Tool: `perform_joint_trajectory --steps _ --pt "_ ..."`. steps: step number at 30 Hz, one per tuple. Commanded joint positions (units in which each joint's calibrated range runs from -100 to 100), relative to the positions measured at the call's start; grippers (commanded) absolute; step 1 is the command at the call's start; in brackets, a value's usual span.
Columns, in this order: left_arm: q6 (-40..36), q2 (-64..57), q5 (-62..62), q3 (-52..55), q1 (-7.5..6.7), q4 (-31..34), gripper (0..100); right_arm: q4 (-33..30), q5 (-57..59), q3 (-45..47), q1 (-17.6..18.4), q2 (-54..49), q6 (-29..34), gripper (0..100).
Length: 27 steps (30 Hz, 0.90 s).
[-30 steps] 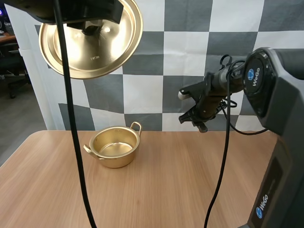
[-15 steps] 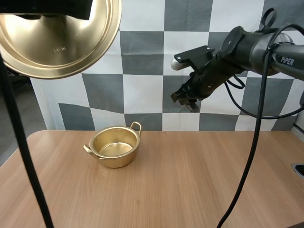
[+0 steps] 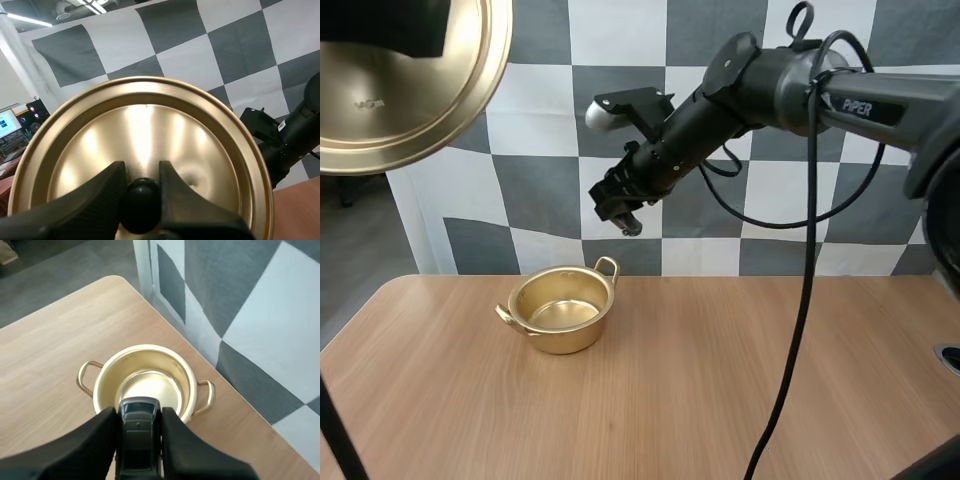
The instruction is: Open the pot, put the car inside, and close it
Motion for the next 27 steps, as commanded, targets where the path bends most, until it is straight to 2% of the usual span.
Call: perform_joint_trajectory --steps 1,10,17,27 --pt "-0.03 0.00 0.00 0.00 -0.03 0.78 0 0.01 0.05 -0.90 0.28 3.69 0.06 0" --pt "-0.03 0.00 0.00 0.00 0.18 3.60 0 -1.24 4.88 -8.13 0.28 16.20 0.06 0" --pt "-0.15 0.00 0.00 0.12 0.42 3.60 0 3.87 4.50 -8.48 0.36 19.37 -4.13 0" --pt "-0.15 0.00 0.00 0.12 0.88 3.18 0 4.29 1.08 -8.48 2.94 23.98 -5.25 0"
